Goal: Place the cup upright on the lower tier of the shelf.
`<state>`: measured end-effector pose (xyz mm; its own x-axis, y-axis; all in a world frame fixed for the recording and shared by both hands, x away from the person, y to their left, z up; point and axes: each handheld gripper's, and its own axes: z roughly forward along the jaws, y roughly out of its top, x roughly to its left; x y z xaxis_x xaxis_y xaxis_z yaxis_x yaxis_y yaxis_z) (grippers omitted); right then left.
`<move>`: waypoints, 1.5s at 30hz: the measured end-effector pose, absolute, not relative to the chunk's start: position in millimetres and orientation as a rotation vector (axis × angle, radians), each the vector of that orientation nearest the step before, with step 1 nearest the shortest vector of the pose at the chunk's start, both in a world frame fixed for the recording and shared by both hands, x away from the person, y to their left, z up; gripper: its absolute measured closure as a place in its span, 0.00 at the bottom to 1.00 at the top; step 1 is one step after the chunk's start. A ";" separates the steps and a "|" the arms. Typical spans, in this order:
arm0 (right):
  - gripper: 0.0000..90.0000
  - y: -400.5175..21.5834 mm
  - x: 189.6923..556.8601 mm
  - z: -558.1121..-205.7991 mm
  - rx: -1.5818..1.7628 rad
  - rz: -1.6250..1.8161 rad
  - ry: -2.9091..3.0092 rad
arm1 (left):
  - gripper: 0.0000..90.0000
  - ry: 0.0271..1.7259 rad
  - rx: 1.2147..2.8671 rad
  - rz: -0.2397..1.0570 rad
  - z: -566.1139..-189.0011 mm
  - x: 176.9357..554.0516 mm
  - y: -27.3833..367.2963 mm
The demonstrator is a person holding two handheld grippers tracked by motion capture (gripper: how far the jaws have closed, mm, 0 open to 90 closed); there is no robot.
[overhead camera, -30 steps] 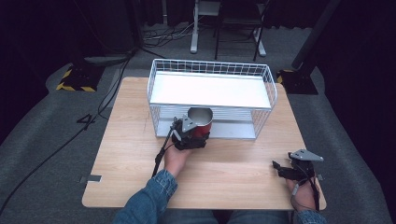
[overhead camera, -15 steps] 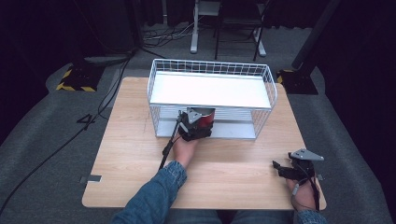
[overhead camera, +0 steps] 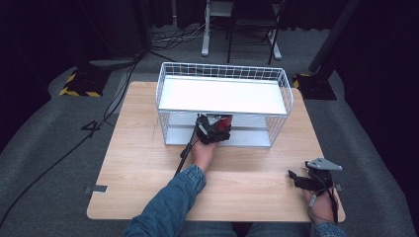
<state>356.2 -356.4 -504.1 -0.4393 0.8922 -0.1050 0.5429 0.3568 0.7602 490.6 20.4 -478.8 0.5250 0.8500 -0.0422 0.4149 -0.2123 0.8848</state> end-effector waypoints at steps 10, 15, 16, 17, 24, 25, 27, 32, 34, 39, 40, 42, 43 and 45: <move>0.23 -356.3 356.0 -504.1 1.242 0.897 2.111 | 0.18 1.058 1.837 0.553 -483.8 495.5 19.2; 0.23 -356.2 355.9 -504.1 1.238 0.895 2.111 | 0.17 1.054 1.825 0.546 -484.9 496.5 19.4; 0.23 -356.1 355.8 -504.1 1.237 0.895 2.111 | 0.17 1.053 1.824 0.546 -484.9 496.6 19.3; 0.23 -356.1 355.8 -504.1 1.237 0.895 2.112 | 0.17 1.054 1.825 0.546 -484.8 496.6 19.3; 0.23 -356.0 355.8 -504.1 1.230 0.899 2.118 | 0.00 1.079 1.817 0.544 -485.1 496.5 20.2; 0.23 -356.0 355.7 -504.1 1.230 0.899 2.118 | 0.00 1.086 1.809 0.535 -485.8 496.0 20.5; 0.23 -356.0 355.7 -504.1 1.230 0.898 2.118 | 0.00 1.086 1.820 0.523 -486.7 494.7 21.5; 0.23 -356.3 356.0 -504.1 1.234 0.902 2.120 | 0.00 1.078 1.806 0.506 -486.1 489.7 28.9; 0.23 -356.3 356.1 -504.1 1.234 0.903 2.122 | 0.00 1.090 1.795 0.507 -484.9 486.4 31.9; 0.23 -356.2 356.1 -504.1 1.226 0.905 2.126 | 0.00 1.084 1.790 0.503 -481.9 477.3 36.9; 0.23 -356.1 356.2 -504.1 1.223 0.906 2.127 | 0.00 1.082 1.789 0.506 -480.3 475.0 38.2; 0.23 -356.4 356.3 -504.1 1.229 0.908 2.129 | 0.00 1.080 1.779 0.503 -477.5 470.4 39.7; 0.23 -356.4 356.3 -504.1 1.229 0.908 2.129 | 0.00 1.073 1.777 0.504 -476.2 468.0 40.8; 0.23 -356.4 356.4 -504.1 1.231 0.909 2.130 | 0.00 1.093 1.774 0.482 -472.9 462.2 43.4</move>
